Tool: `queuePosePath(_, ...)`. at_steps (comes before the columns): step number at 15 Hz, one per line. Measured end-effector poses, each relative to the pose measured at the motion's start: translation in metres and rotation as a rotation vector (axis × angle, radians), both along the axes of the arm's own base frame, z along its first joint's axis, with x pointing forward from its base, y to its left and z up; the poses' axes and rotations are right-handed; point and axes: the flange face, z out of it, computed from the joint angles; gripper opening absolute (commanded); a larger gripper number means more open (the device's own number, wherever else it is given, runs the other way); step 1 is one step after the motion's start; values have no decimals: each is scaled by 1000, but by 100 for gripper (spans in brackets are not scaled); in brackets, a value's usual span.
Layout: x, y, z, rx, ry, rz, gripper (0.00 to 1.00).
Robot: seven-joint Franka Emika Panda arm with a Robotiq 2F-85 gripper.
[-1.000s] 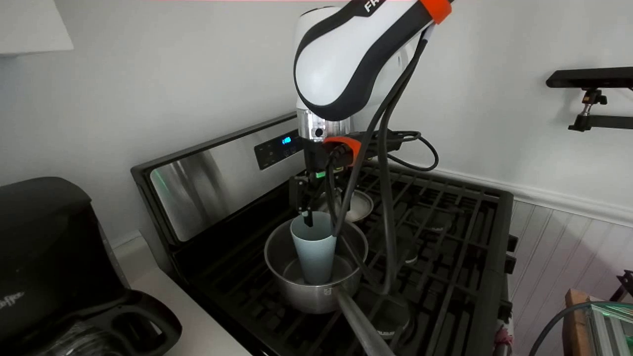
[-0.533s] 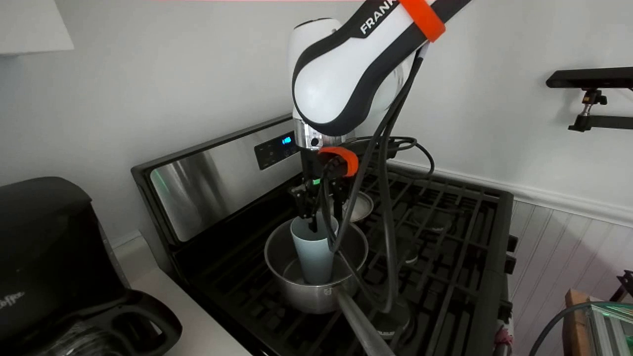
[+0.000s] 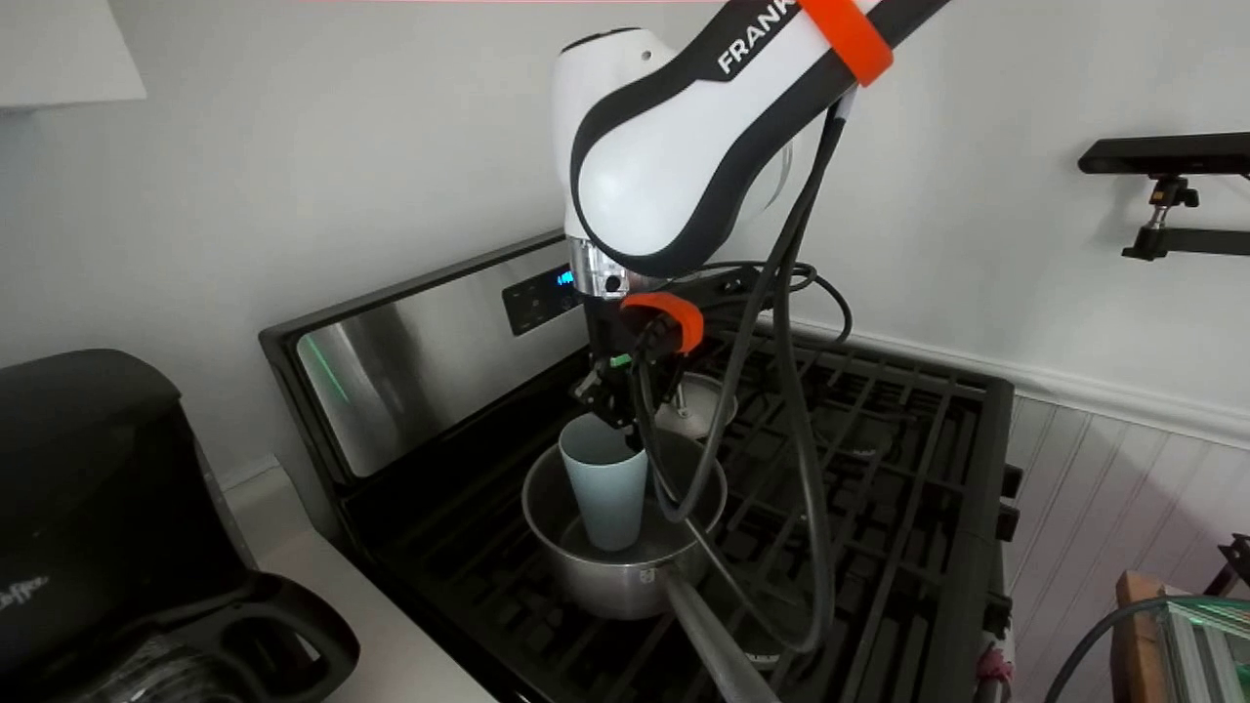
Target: Move the cup from the pot to the right side of the stove
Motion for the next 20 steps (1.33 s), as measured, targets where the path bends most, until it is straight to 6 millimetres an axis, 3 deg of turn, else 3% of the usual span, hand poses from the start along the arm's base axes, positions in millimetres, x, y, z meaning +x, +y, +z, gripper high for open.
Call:
queuePosePath(3, -1, 8, 18, 4, -31, 25, 0)
queuePosePath(6, -10, 4, 54, 6, -93, 26, 1)
queuePosePath(10, -44, -30, 113, 26, -212, -51, 1)
queuePosePath(13, -80, -66, 142, 35, -319, -148, 4)
queuePosePath(16, -107, -85, 148, 58, -389, -213, 4)
queuePosePath(20, -112, -85, 144, 60, -390, -219, 1)
